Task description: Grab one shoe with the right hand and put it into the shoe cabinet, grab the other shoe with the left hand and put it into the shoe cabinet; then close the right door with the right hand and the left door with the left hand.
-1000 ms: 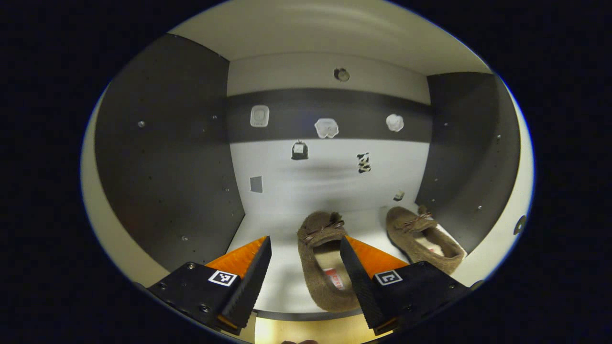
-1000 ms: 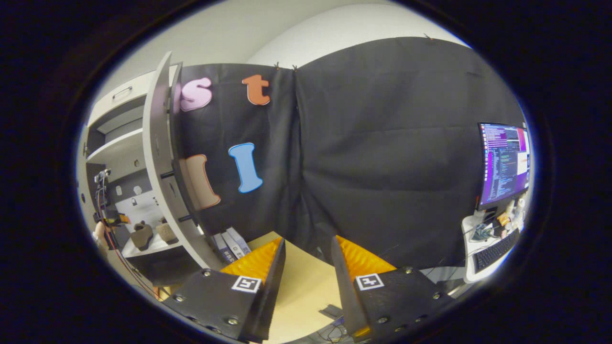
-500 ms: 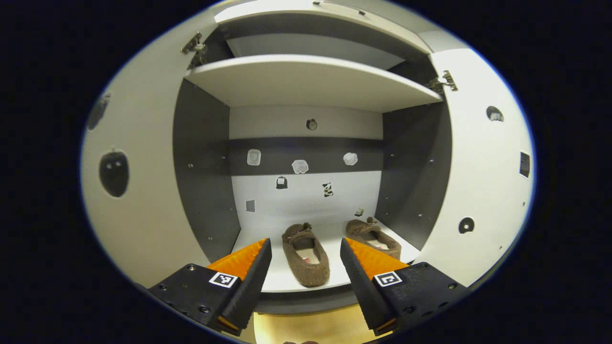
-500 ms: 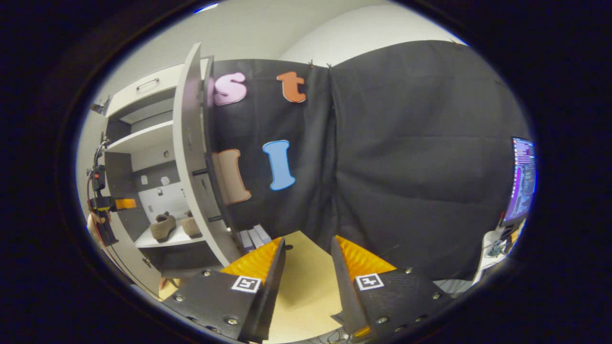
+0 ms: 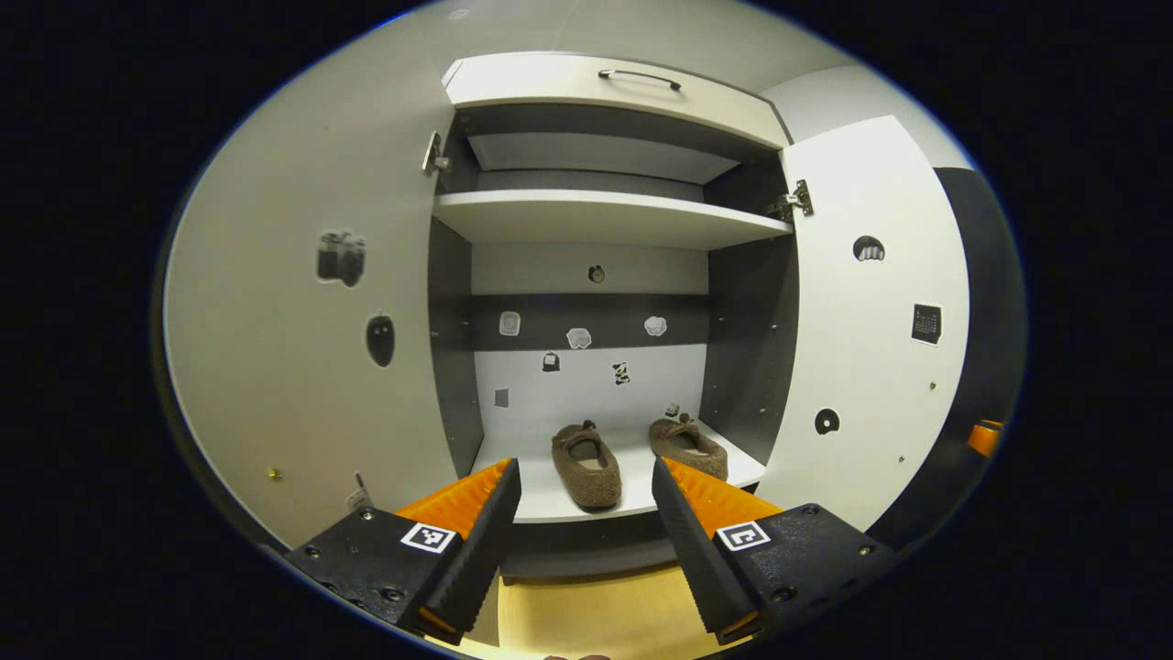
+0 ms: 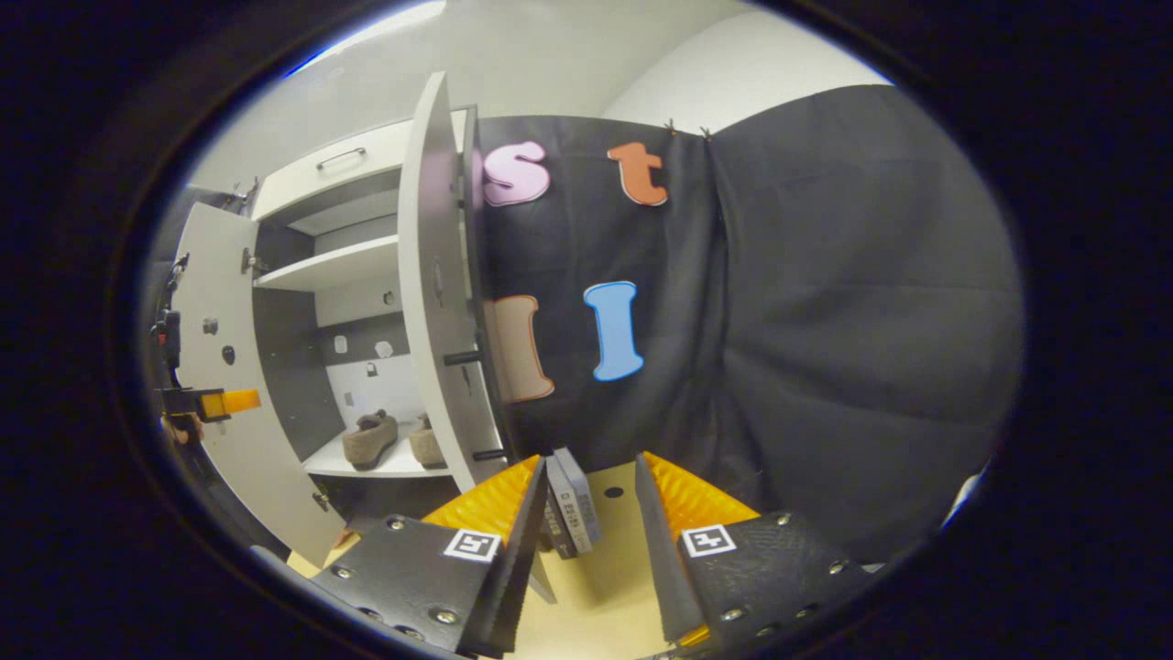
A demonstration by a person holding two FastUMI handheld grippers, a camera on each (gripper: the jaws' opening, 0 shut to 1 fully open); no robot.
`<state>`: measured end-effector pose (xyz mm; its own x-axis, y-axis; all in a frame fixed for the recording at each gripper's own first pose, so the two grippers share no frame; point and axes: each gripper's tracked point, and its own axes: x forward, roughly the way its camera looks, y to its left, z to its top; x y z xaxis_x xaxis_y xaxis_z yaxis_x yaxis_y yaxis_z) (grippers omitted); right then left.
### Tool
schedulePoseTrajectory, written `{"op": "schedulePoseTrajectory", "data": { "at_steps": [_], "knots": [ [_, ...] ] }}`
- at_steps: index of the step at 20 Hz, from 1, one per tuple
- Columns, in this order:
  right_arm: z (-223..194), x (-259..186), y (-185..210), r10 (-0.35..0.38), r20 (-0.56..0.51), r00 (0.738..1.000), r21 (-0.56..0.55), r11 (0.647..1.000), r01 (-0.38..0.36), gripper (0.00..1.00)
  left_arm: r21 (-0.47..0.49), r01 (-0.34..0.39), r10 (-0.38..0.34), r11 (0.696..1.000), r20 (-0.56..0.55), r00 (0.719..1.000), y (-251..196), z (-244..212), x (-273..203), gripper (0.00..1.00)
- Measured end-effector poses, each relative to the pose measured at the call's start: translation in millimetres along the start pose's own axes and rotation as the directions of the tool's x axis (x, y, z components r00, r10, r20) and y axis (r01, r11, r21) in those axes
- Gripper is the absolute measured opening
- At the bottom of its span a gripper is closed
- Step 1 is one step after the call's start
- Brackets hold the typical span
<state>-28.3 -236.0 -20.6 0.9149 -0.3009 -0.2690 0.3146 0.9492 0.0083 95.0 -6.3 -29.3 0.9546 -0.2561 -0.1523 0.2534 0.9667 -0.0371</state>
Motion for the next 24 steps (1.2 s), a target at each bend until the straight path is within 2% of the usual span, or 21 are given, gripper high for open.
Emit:
{"op": "schedulePoseTrajectory", "data": {
  "at_steps": [4,5,7,8,10,12,15,16,17,24],
  "knots": [
    [13,18,24,0.076,0.019,0.997,-0.001,0.997,-0.076,0.59,-0.025,-0.02,0.021,0.999,0.013,1.0,7,4,-35,0.88],
    [15,21,29,0.091,0.023,0.996,-0.003,0.996,-0.091,0.55,-0.029,-0.028,0.028,0.999,0.014,1.0,10,4,-41,0.88],
    [15,29,39,0.119,0.024,0.993,-0.013,0.993,-0.118,0.59,-0.029,-0.053,0.053,0.998,0.018,0.998,18,5,-56,0.88],
    [14,33,41,0.128,0.021,0.992,-0.019,0.992,-0.128,0.56,-0.026,-0.069,0.069,0.997,0.02,0.997,23,6,-63,0.88],
    [11,39,49,0.148,0.013,0.989,-0.027,0.989,-0.148,0.67,-0.026,-0.097,0.098,0.995,0.026,0.995,32,7,-76,0.88],
    [11,44,53,0.155,0.013,0.988,-0.023,0.988,-0.155,0.72,-0.031,-0.132,0.134,0.991,0.041,0.99,44,10,-88,0.88],
    [13,48,56,0.161,0.016,0.987,-0.011,0.987,-0.161,0.72,-0.031,-0.176,0.177,0.984,0.052,0.983,61,13,-107,0.88],
    [12,49,56,0.159,0.019,0.987,-0.013,0.987,-0.159,0.65,-0.032,-0.19,0.191,0.981,0.052,0.98,67,12,-110,0.88],
    [12,52,59,0.161,0.02,0.987,-0.015,0.987,-0.16,0.72,-0.037,-0.204,0.206,0.978,0.05,0.977,73,10,-114,0.88],
    [11,55,68,0.165,0.033,0.986,-0.078,0.984,-0.162,0.72,-0.11,-0.304,0.313,0.946,0.079,0.946,112,15,-140,0.88]
  ]
}}
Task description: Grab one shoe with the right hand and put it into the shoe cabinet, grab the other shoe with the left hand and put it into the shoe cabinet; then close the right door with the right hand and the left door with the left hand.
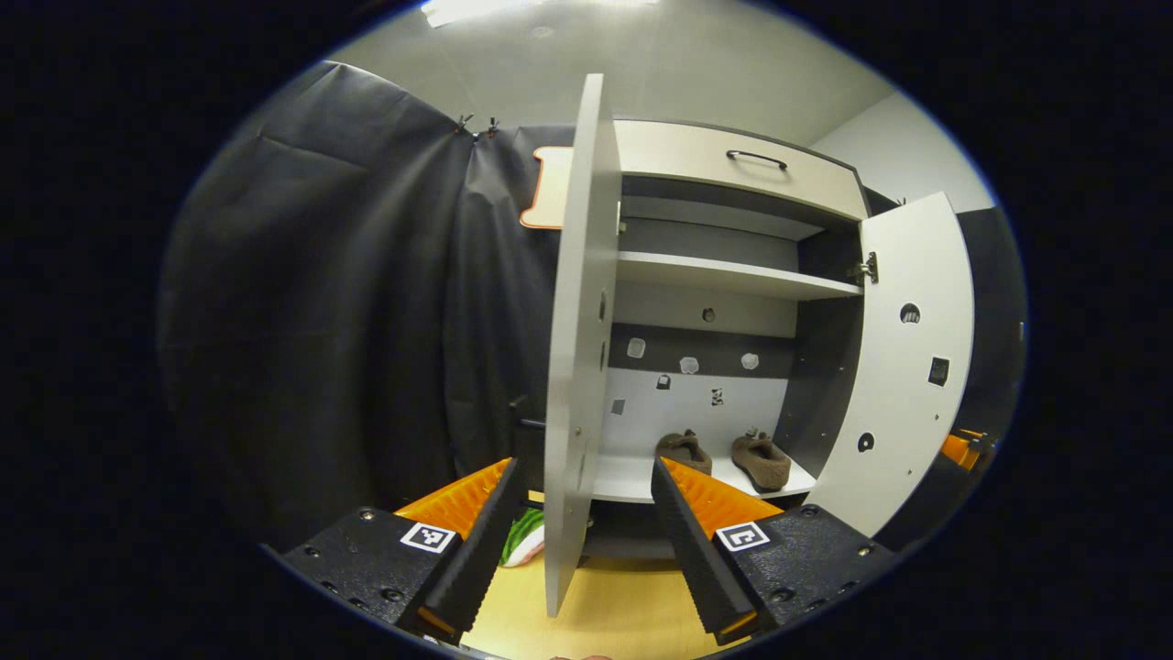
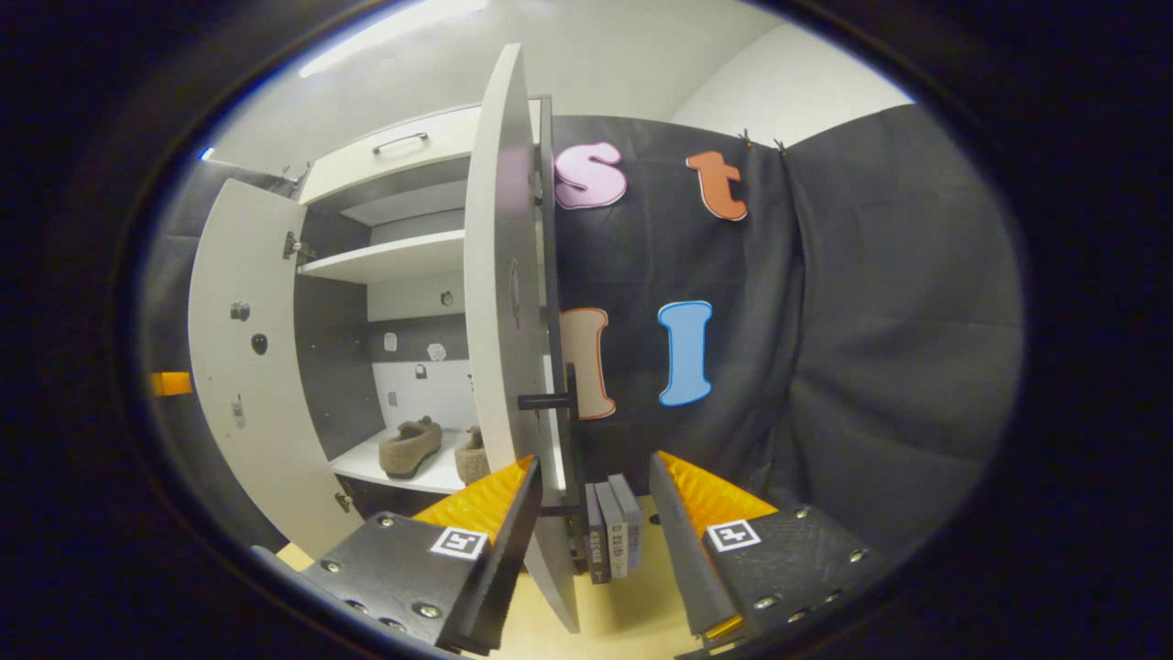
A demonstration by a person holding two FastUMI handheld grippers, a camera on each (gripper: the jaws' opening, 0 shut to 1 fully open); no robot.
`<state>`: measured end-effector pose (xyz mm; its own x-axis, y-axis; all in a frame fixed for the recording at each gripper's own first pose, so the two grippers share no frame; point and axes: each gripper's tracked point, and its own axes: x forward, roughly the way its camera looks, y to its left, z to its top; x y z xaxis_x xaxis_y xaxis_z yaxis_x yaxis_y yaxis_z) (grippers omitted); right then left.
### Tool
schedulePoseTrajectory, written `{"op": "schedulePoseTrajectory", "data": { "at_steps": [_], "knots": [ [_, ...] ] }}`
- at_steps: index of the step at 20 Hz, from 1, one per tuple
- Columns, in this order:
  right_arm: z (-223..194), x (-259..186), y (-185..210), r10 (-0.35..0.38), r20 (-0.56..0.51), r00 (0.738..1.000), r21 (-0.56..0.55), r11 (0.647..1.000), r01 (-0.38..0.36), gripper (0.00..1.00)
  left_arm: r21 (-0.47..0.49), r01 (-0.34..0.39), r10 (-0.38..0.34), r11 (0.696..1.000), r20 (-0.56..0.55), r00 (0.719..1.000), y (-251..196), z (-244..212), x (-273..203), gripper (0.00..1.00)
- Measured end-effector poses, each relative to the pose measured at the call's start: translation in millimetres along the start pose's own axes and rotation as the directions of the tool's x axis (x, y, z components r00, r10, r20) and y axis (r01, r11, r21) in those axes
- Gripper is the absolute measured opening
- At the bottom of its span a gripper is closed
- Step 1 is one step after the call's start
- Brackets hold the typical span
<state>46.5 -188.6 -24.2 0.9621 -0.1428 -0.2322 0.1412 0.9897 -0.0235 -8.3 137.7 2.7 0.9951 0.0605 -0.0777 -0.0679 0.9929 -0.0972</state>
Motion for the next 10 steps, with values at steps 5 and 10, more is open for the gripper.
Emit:
{"op": "schedulePoseTrajectory", "data": {
  "at_steps": [5,10],
  "knots": [
    [-1,0,4,0.018,-0.008,1.0,0.017,1.0,-0.018,0.72,0.01,-0.107,0.107,0.994,0.007,0.994,37,-1,-4,0.88],
    [-3,2,18,0.065,-0.014,0.998,0.012,0.998,-0.064,0.72,-0.004,-0.149,0.149,0.989,-0.026,0.989,52,-16,4,0.88]
  ]
}}
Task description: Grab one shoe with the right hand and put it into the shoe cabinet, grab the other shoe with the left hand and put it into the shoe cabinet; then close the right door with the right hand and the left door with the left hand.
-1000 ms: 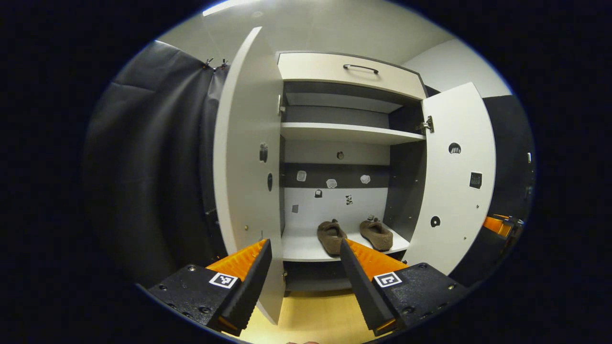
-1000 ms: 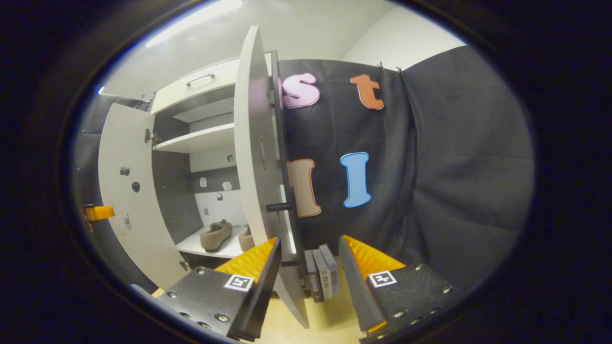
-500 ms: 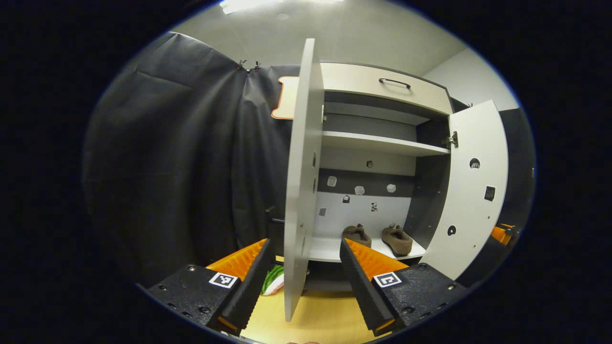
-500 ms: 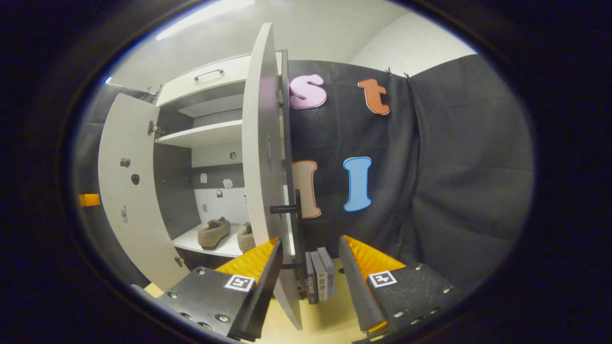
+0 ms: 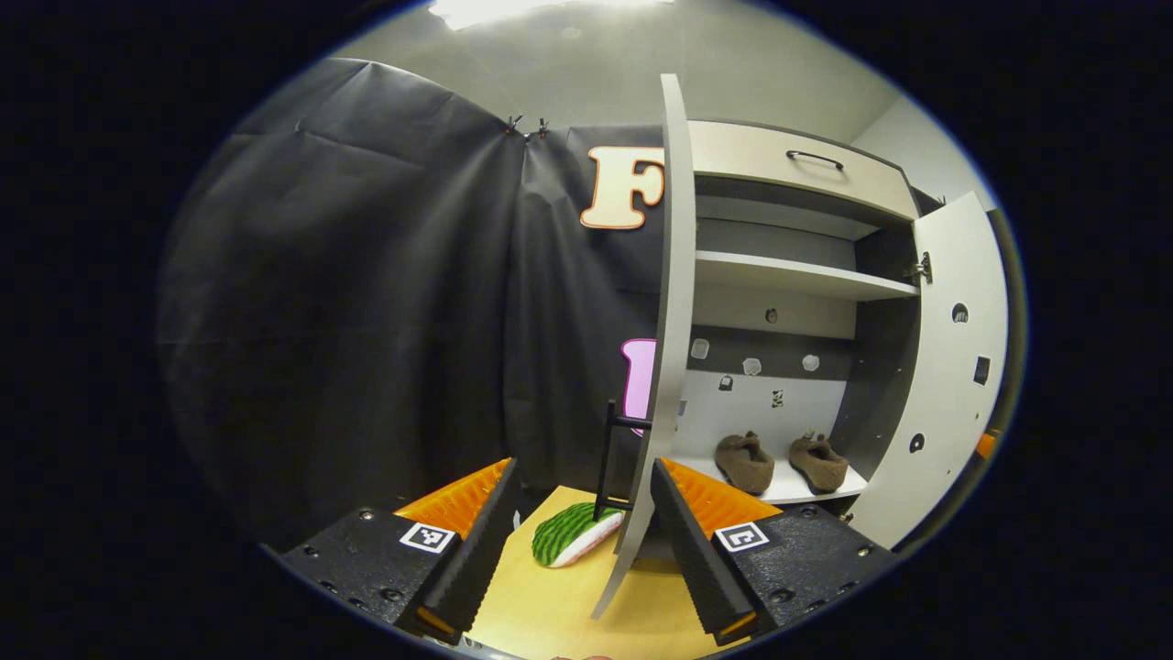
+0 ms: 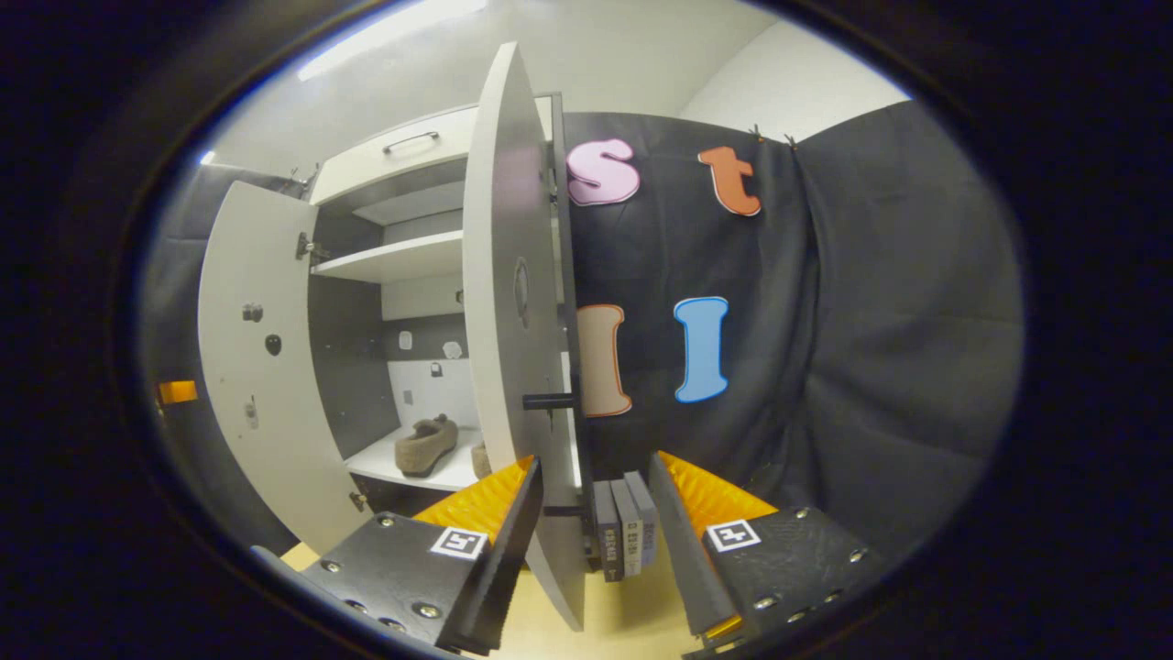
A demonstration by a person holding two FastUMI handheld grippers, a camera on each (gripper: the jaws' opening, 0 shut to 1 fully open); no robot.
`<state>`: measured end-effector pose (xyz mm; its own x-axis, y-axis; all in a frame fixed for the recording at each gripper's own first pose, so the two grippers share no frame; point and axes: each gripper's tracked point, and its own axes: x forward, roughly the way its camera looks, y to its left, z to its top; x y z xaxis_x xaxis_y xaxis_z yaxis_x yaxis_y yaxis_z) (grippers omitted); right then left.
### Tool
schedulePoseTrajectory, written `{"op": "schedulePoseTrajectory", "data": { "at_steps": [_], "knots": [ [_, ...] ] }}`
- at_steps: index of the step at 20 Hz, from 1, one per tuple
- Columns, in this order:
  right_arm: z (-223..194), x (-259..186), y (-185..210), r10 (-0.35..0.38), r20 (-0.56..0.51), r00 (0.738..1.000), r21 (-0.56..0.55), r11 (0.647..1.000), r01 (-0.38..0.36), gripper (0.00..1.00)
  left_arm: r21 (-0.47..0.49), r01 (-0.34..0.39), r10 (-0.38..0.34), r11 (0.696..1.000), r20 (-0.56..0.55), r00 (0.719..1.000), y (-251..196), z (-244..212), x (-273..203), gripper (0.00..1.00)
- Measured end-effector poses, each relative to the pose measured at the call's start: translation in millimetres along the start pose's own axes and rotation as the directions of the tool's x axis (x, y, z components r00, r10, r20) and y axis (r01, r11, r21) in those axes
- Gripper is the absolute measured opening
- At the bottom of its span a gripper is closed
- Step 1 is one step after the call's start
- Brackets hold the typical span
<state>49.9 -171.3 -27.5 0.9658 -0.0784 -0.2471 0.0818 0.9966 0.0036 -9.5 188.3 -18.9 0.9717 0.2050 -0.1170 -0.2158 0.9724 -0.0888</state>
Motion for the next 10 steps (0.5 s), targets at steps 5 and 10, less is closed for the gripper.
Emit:
{"op": "schedulePoseTrajectory", "data": {
  "at_steps": [5,10],
  "knots": [
    [-2,2,19,0.05,-0.008,0.999,0.0,0.999,-0.05,0.72,-0.015,-0.009,0.008,1.0,-0.036,0.999,5,-17,11,0.88],
    [-2,3,28,0.058,-0.01,0.998,-0.013,0.998,-0.059,0.72,-0.014,0.0,-0.001,1.0,-0.075,0.997,10,-33,21,0.88]
  ]
}}
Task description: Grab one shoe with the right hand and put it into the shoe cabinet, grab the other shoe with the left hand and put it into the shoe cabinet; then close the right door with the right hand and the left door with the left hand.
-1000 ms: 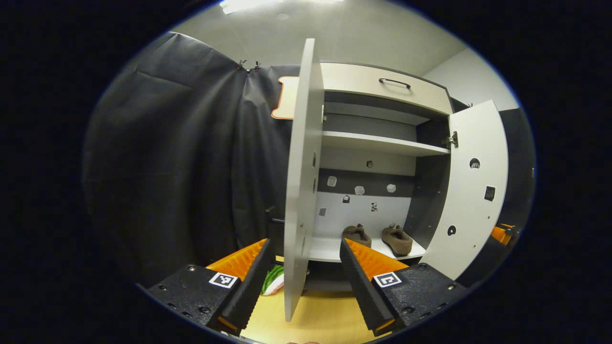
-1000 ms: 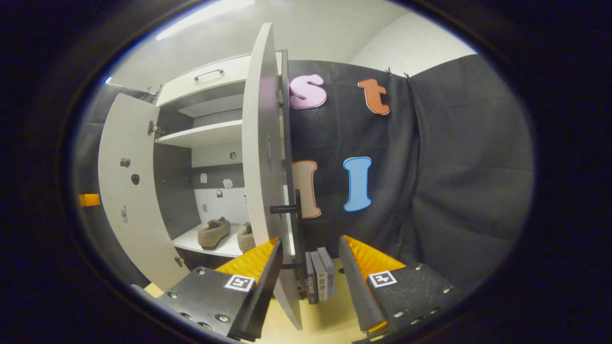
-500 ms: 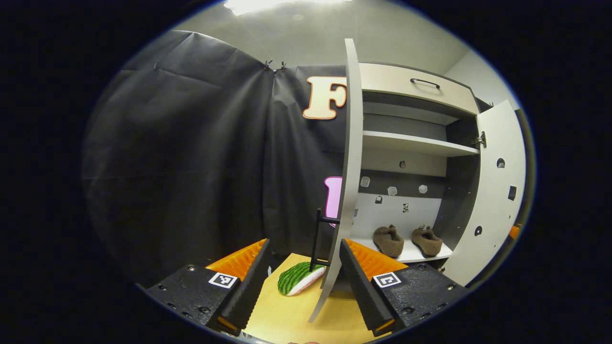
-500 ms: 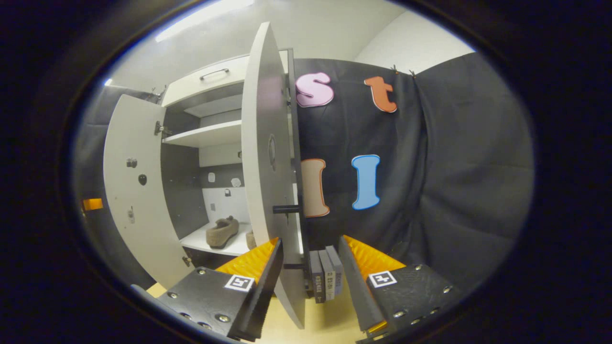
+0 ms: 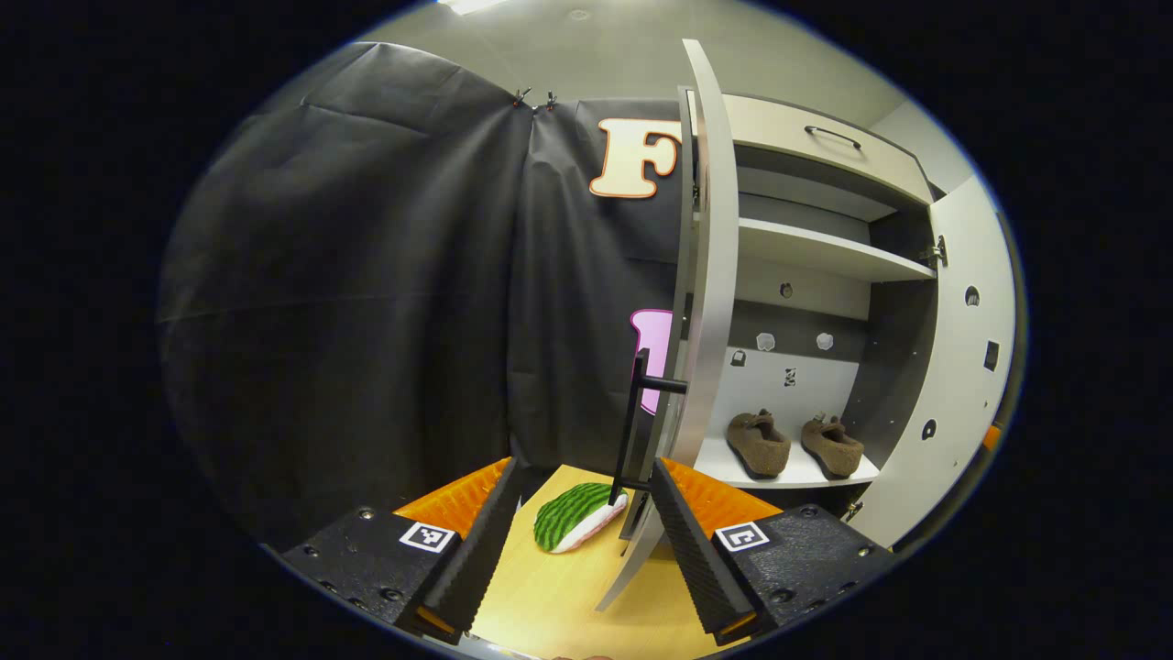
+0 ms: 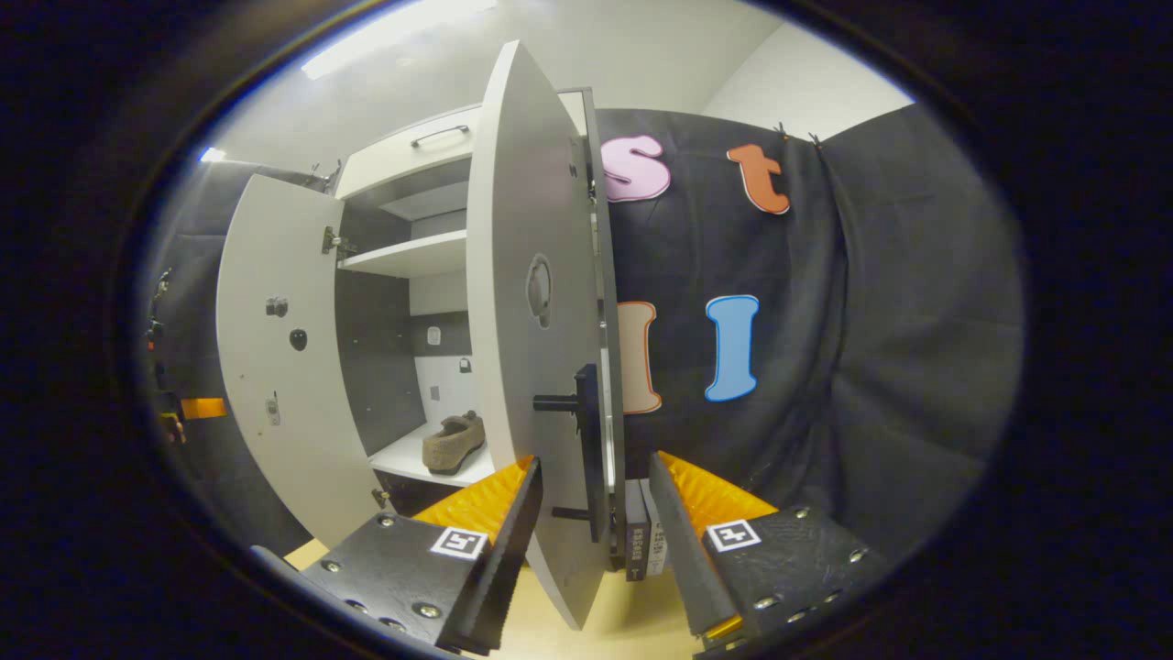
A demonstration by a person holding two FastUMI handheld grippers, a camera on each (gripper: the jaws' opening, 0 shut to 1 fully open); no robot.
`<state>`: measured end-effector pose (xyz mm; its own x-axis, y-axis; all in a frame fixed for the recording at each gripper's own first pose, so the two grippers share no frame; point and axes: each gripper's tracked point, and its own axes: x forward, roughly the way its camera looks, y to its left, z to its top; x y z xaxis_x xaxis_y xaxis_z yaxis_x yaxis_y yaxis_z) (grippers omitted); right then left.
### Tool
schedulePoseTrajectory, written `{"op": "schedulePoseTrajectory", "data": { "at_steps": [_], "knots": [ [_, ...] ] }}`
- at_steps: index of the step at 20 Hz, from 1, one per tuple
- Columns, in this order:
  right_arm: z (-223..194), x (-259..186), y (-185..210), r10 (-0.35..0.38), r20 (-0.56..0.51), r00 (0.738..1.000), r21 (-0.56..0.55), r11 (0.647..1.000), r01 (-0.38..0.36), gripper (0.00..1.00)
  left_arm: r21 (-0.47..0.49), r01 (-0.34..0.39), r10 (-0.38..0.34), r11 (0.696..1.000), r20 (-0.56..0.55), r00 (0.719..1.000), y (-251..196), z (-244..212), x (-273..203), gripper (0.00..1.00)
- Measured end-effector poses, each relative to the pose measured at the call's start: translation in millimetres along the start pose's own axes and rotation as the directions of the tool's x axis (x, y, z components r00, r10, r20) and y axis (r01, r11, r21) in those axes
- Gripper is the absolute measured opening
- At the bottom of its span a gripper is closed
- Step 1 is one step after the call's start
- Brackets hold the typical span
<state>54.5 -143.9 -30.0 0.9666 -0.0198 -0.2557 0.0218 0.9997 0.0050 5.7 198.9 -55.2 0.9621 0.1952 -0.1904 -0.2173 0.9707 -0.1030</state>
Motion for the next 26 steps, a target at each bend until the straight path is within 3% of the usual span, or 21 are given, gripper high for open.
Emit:
{"op": "schedulePoseTrajectory", "data": {
  "at_steps": [11,20,26],
  "knots": [
    [-2,6,27,0.02,-0.004,1.0,-0.004,1.0,-0.02,0.72,0.007,0.039,-0.04,0.999,0.003,0.999,1,2,23,0.87],
    [-5,35,90,0.125,-0.005,0.992,0.028,0.992,-0.124,0.72,0.105,0.116,-0.114,0.988,-0.023,0.993,-3,-5,35,0.87],
    [1,46,139,0.243,0.004,0.97,0.097,0.965,-0.242,0.72,0.093,0.139,-0.138,0.986,-0.017,0.99,-3,-5,36,0.87]
  ]
}}
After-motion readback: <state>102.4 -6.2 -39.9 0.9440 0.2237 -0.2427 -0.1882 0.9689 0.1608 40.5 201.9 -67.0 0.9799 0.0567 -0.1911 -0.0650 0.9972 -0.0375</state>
